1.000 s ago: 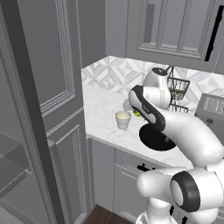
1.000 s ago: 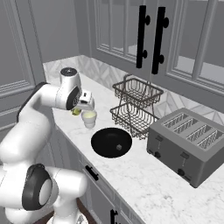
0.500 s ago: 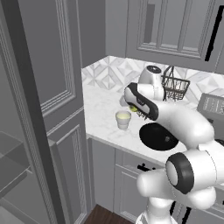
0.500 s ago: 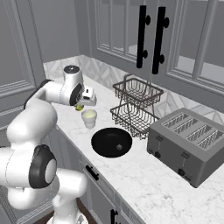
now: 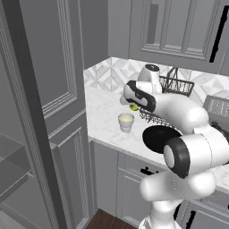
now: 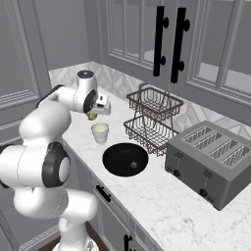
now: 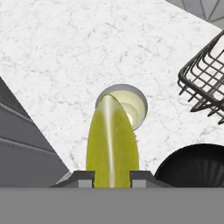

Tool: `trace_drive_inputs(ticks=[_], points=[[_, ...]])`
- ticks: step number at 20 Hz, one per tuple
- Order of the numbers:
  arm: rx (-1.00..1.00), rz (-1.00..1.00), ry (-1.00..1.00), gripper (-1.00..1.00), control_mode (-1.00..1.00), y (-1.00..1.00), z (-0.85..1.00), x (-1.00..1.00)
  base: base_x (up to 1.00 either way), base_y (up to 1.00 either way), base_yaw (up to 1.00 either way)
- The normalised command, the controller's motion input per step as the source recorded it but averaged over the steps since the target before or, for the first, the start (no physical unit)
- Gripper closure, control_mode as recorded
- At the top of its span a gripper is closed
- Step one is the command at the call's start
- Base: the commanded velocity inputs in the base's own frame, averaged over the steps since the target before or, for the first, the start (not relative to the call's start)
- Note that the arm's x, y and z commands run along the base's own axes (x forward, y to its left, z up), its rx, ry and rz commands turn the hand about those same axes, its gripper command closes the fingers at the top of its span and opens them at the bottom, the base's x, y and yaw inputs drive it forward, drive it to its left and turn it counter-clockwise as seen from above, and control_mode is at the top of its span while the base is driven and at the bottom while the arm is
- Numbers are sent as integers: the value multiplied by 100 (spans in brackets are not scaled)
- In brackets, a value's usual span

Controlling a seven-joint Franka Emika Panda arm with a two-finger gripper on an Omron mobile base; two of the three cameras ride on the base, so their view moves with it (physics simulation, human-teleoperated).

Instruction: Grab a lemon wedge from the fridge and one ice cube from the ice bowl, and put them in the glass of lemonade.

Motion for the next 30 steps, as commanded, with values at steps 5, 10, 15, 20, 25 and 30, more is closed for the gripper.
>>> trace_drive_inputs(ticks=[5,10,15,20,25,30], points=[[0,0,0,100,-100,0,-31,33,0,0,0],[1,0,0,100,-100,0,-62,27,0,0,0],[1,0,0,100,-100,0,-21,40,0,0,0],[0,0,0,100,-100,0,-12,34,0,0,0],[0,0,3,100,-100,0,-20,1,0,0,0],[0,0,11,100,-100,0,-17,0,0,0,0]])
